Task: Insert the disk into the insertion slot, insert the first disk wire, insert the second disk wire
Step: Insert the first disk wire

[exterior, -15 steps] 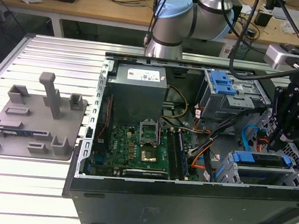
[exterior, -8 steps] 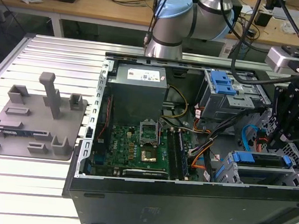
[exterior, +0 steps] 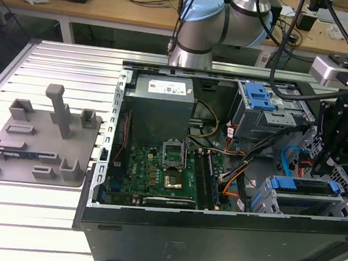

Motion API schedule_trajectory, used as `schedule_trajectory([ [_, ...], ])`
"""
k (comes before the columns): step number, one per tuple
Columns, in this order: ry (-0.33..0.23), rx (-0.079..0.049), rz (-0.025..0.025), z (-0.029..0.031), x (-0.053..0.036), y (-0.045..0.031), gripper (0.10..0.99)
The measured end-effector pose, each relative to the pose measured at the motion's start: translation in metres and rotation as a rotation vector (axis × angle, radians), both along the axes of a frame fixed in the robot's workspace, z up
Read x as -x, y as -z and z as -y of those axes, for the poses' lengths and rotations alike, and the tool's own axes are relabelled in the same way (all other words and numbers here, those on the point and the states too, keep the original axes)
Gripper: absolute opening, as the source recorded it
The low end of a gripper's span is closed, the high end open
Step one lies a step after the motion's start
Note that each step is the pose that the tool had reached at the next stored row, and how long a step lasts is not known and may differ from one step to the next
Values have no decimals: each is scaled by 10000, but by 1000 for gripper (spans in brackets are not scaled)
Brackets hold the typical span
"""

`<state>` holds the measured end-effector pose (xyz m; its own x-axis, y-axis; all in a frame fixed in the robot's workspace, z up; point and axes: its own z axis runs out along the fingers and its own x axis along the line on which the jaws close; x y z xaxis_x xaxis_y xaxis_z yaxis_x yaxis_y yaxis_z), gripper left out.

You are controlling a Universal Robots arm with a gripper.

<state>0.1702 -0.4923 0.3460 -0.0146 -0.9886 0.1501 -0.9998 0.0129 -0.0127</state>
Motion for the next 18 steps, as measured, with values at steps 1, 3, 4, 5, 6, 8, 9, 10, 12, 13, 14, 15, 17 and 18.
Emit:
schedule_trajectory([
  [1,1,0,0,13,2,0,165],
  [3,-1,-2,0,30,5,0,165],
  [4,-1,-1,0,36,5,-2,165],
  [5,-1,-3,0,42,5,-2,165],
  [6,0,-5,0,52,6,-3,165],
  [8,-1,-8,0,71,5,-6,165],
  [9,0,-9,0,79,5,-7,165],
  [10,0,-10,0,86,6,-7,165],
  [12,0,-10,0,101,7,-8,165],
  [13,0,-11,0,108,9,-7,165],
  [14,1,-11,0,118,11,-8,165],
  [15,1,-11,0,127,13,-8,165],
  [17,-1,-13,0,134,17,-8,165],
  [18,-1,-13,0,134,18,-8,165],
])
